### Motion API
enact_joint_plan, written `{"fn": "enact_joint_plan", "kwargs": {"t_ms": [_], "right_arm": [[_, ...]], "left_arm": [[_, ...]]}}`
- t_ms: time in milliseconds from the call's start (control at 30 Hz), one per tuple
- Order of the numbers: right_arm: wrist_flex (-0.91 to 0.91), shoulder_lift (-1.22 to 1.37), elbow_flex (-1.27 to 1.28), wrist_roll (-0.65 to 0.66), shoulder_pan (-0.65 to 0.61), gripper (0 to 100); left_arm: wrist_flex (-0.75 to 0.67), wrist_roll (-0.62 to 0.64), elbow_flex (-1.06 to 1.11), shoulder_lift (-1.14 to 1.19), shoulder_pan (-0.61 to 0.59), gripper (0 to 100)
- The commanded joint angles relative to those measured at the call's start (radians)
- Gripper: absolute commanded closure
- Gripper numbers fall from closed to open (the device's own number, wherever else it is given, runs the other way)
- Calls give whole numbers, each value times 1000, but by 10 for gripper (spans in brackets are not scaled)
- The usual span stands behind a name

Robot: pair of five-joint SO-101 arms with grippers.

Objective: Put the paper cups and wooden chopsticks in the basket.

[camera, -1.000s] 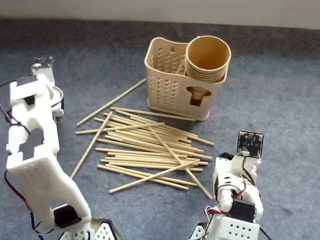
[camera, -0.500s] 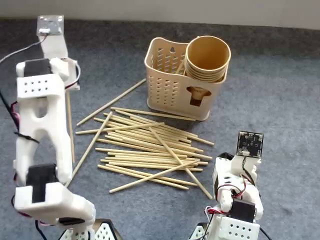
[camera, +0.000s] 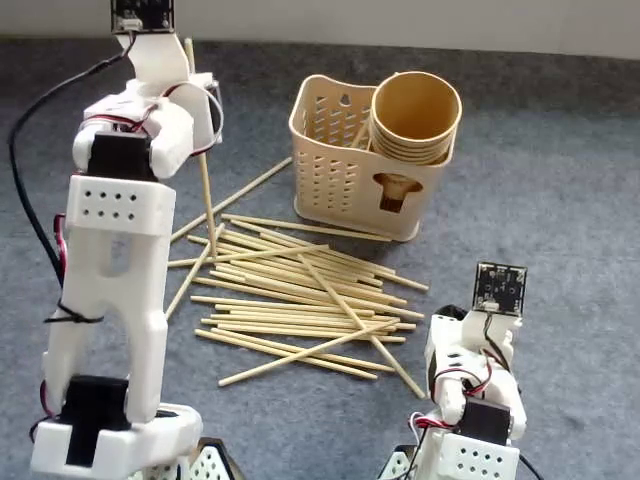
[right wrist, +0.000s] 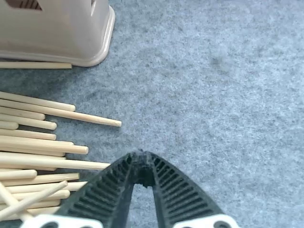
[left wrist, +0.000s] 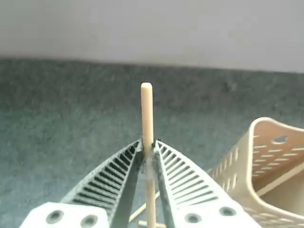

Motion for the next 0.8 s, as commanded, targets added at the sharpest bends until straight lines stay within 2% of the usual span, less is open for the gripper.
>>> {"fn": "enact_joint_plan", "kwargs": {"t_ms": [0, 167, 400, 500, 767], "right_arm": [[-8, -12, 113, 9, -18, 993], [-8, -12, 113, 9, -18, 993], [-8, -12, 114, 9, -18, 993], [-8, -12, 114, 9, -18, 993], [-8, -12, 114, 9, -18, 993]], "left_arm": [[-91, 11, -27, -105, 59, 994], [-198, 11, -25, -128, 111, 994], [-505, 11, -25, -125, 197, 994], [-594, 11, -18, -125, 239, 994], [-647, 3, 1, -107, 314, 994]]}}
